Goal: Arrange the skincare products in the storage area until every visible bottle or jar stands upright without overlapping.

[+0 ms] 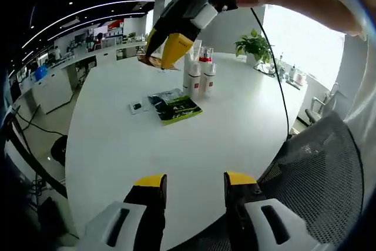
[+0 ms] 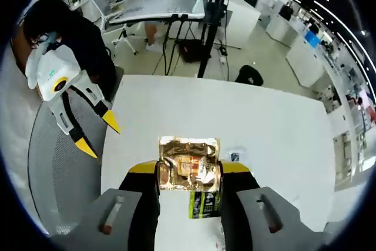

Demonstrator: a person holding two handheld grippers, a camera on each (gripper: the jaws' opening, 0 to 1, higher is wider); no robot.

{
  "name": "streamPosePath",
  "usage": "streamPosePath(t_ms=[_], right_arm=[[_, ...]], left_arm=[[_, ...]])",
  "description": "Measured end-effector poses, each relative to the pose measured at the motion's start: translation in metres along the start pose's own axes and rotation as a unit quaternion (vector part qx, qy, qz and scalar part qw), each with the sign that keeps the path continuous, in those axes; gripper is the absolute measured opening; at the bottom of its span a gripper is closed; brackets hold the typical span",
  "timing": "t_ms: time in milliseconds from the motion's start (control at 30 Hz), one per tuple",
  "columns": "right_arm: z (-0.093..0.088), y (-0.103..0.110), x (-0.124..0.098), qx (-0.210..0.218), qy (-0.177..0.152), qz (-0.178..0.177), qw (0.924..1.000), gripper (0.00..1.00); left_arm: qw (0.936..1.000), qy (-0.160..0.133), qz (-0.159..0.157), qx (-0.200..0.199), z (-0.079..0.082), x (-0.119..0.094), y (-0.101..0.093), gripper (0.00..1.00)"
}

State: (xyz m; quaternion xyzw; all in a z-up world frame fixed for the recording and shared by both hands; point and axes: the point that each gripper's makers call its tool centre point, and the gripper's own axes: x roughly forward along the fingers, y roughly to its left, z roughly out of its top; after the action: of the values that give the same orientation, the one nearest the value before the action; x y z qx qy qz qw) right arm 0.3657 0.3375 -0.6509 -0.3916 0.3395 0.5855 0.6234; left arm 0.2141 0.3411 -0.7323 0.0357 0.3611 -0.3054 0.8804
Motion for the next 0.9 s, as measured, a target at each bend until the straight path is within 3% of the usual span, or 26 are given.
streamPosePath(t_ms=[467, 767, 900], right_arm=[[-0.016, -0.036, 0.057, 0.039, 0.052, 0.034, 0.9973, 0.36], [-0.027, -0.042, 0.097, 0.046, 0.079, 0.05, 0.9946, 0.37], [-0.041, -0.049, 0.118, 0.048, 0.098, 0.057, 0.9924, 0.37]], left_arm=[[0.9996, 0.025, 0.011, -0.011, -0.009, -0.001, 0.005, 0.34], [0.9991, 0.038, 0.014, -0.012, -0.015, 0.002, 0.007, 0.29], [0.9988, 0.047, 0.013, -0.012, -0.019, 0.002, 0.007, 0.25]])
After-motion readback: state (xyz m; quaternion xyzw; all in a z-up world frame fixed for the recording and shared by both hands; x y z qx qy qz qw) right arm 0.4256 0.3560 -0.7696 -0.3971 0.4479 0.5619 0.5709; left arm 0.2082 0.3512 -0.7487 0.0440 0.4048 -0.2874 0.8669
